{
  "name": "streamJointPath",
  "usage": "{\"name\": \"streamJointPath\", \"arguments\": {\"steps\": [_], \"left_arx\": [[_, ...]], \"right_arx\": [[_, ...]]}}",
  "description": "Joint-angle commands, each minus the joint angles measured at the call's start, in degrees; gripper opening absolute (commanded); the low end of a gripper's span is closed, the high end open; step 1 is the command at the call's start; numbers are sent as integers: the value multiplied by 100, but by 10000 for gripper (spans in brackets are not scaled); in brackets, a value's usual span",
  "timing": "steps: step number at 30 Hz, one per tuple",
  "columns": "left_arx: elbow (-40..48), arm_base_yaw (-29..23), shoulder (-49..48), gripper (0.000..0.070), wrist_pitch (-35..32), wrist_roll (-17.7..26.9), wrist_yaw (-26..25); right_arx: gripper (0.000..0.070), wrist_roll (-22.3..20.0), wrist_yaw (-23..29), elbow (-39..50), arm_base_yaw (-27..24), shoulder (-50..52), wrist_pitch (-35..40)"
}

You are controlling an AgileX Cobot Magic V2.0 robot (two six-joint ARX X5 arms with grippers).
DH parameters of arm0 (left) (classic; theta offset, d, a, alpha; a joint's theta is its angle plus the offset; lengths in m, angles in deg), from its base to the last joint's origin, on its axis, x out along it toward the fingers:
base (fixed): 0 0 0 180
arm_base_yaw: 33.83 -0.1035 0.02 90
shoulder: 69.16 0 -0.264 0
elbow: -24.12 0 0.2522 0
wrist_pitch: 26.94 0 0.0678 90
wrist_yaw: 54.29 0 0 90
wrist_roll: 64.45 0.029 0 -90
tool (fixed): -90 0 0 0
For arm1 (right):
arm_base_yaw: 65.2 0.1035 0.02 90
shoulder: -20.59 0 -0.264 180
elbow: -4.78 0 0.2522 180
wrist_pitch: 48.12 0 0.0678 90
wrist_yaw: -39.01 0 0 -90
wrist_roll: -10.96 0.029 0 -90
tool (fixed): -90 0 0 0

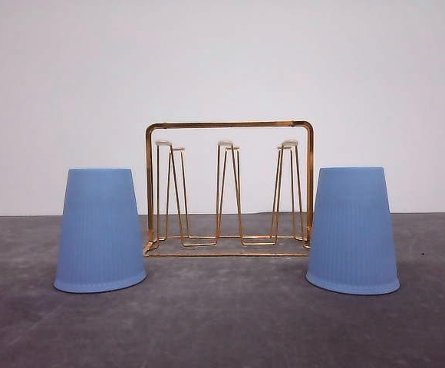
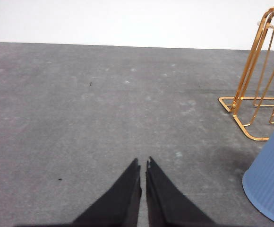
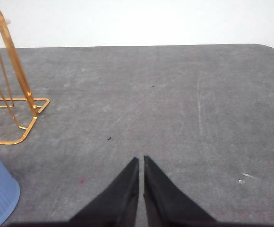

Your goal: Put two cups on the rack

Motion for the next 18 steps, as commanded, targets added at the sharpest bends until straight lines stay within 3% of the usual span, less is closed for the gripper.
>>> {"name": "streamJointPath", "arguments": {"steps": [1, 9, 14, 18], "left_arx": [[83, -2, -2, 0, -85, -20, -9], [81, 0, -2, 0, -94, -305, -13], [81, -2, -4, 0, -252, -1977, -28], [15, -2, -2, 1, -398, -2996, -27]], "right_arx": [[14, -24, 7, 20, 2, 4, 61], [14, -24, 9, 20, 2, 4, 63], [13, 180, -21, 17, 4, 4, 237], [10, 1273, -35, 0, 4, 4, 695]]}}
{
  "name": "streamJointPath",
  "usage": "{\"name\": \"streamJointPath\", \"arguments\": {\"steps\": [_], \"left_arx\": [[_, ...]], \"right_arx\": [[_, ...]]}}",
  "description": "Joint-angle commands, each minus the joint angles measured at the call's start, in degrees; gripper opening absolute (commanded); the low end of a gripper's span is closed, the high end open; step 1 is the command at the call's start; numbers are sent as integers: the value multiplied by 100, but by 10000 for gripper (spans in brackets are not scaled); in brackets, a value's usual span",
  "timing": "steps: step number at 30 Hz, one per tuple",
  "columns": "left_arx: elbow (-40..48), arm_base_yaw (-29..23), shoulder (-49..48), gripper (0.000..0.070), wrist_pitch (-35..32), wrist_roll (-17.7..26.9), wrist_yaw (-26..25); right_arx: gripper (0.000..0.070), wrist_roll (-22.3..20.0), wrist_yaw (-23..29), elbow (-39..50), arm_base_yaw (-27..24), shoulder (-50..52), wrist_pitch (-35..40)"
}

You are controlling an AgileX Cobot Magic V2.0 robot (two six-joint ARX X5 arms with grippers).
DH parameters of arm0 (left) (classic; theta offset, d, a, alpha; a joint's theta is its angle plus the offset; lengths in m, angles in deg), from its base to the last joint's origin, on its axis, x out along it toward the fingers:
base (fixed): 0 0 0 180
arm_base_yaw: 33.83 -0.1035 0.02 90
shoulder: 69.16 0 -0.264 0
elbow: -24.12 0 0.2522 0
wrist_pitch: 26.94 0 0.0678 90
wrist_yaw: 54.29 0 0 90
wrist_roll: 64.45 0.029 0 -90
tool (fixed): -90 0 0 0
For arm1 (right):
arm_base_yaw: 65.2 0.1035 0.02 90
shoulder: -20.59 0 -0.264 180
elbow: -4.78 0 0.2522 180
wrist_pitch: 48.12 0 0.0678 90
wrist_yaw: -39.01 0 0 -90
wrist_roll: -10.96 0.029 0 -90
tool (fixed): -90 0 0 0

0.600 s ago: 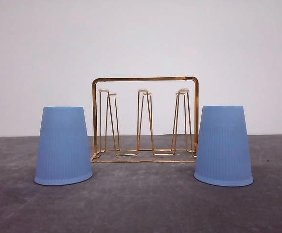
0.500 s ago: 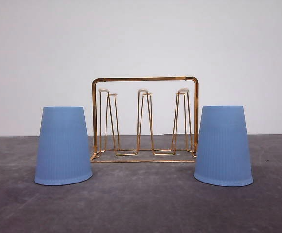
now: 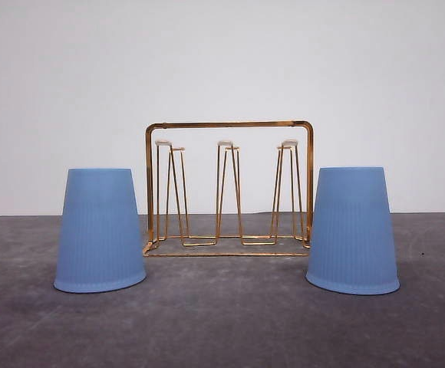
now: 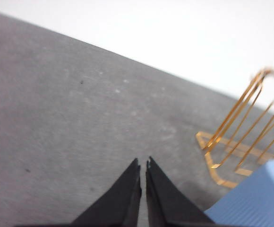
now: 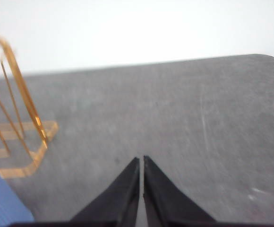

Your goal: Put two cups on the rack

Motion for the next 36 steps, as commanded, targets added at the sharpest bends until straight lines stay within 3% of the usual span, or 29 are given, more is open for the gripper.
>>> {"name": "streamJointPath", "arguments": {"steps": [1, 4, 10, 17, 22, 27, 32, 36], "left_arx": [[-57, -2, -2, 3, -37, -1046, -28], [-438, -2, 0, 4, 219, -1198, -52], [-1857, -2, 225, 4, 1658, -663, 83], [-3326, -2, 1317, 4, 3388, 175, -52], [-3944, 0, 2361, 4, 4149, 1031, -719], [-4182, 190, 3071, 4, 4096, 1664, -1331], [-4188, 950, 3362, 4, 3711, 2107, -1322], [-4190, 1703, 3508, 4, 3589, 3120, -1325]], "right_arx": [[9, 886, -17, -27, 4, 4, 286], [7, 1536, -37, -440, 4, 2, 162], [7, 1529, -33, -1773, 2, -124, -1162], [7, 811, -71, -3091, 2, -850, -2786], [7, 0, -719, -3464, 4, -1676, -3411], [7, -868, -1608, -3467, 29, -2465, -3489], [7, -1285, -1435, -3467, 582, -2797, -3297], [7, -1594, -1411, -3467, 1128, -2816, -3172]]}}
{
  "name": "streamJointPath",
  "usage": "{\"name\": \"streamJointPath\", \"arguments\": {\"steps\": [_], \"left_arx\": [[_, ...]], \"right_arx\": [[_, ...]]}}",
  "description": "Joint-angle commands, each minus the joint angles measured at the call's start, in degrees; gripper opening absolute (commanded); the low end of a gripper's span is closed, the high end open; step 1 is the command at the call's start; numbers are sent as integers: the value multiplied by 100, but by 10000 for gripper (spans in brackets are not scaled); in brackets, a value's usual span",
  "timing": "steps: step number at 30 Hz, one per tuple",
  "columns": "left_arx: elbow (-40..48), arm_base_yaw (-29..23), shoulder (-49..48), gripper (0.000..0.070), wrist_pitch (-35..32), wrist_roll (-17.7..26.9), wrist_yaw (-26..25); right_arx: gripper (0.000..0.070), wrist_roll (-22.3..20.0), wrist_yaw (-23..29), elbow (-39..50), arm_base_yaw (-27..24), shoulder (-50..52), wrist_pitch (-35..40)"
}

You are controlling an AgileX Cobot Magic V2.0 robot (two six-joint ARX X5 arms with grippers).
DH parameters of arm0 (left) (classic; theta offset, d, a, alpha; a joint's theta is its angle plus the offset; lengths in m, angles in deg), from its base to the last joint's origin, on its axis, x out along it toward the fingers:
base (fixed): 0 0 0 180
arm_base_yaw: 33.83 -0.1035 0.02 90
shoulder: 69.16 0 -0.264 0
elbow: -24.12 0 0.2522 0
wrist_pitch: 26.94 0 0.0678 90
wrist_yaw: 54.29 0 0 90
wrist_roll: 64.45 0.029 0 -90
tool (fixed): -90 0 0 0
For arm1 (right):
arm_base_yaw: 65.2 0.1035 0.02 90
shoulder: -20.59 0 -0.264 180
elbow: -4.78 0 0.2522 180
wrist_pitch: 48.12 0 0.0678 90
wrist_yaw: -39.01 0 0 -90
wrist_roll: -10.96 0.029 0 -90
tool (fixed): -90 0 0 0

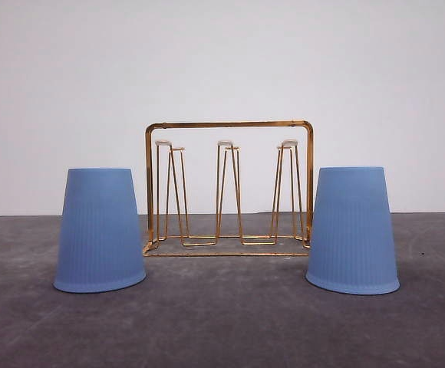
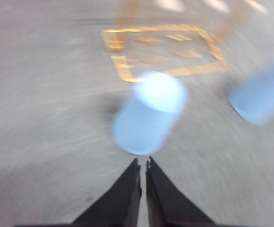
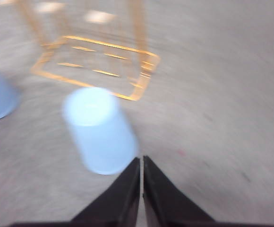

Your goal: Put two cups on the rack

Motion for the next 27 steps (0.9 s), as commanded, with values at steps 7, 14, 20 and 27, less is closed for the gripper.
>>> {"name": "streamJointPath", "arguments": {"steps": [7, 14, 20, 27], "left_arx": [[-119, 586, 55, 241, -282, 1530, -13], [-118, 600, 176, 486, -529, 958, -29], [-118, 673, 789, 487, -1123, 784, -35], [-118, 688, 1997, 516, -2520, 710, -33]], "right_arx": [[148, -536, 38, -37, 376, -11, 82], [464, -526, 153, -37, 376, -11, 92], [464, -502, 153, -37, 383, -11, 114], [464, -461, 154, -37, 387, -9, 125]]}}
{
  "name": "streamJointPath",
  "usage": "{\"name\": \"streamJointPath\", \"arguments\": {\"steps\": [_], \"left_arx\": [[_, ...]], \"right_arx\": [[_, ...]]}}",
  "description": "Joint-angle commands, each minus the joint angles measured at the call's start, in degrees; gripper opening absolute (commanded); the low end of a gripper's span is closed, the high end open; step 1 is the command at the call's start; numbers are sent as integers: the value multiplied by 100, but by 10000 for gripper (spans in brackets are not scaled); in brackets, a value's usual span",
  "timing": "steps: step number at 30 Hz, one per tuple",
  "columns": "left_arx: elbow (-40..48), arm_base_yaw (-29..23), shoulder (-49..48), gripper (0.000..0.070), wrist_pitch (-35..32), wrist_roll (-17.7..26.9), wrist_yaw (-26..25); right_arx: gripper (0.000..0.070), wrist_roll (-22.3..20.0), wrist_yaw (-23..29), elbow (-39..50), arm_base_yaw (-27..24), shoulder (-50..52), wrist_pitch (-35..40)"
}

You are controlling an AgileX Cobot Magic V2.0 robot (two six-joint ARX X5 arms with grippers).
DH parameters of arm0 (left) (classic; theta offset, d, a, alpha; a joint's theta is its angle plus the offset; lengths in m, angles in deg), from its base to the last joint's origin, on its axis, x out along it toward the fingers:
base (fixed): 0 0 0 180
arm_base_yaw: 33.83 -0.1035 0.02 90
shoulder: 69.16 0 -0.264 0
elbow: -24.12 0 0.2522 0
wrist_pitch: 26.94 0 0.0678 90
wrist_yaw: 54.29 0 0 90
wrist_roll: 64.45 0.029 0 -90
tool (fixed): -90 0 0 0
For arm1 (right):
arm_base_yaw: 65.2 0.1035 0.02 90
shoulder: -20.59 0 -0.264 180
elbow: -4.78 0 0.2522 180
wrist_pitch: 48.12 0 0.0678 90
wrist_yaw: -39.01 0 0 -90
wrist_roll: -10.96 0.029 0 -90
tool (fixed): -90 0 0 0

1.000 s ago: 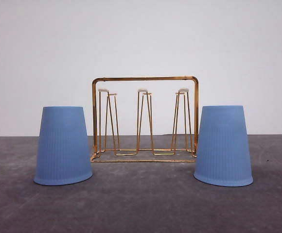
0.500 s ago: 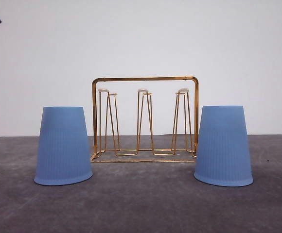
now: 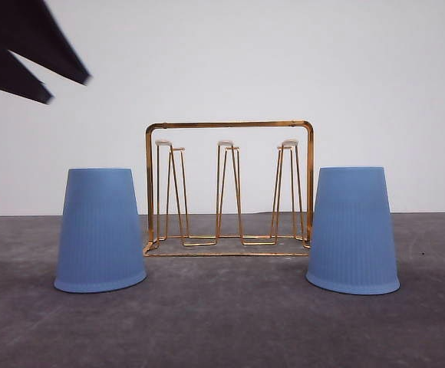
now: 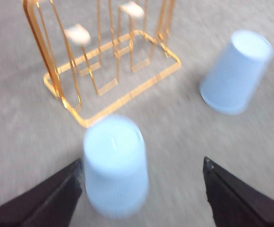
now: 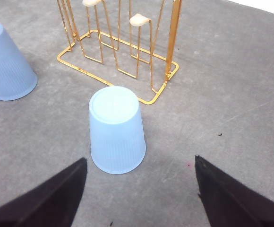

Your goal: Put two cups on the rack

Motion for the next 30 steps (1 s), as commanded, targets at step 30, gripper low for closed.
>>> {"name": "streamJointPath", "arguments": {"steps": [30], "left_arx": [[-199, 101, 2762, 270, -1235, -135, 146]], "right_arx": [[464, 15, 20, -37, 28, -11, 78]]}}
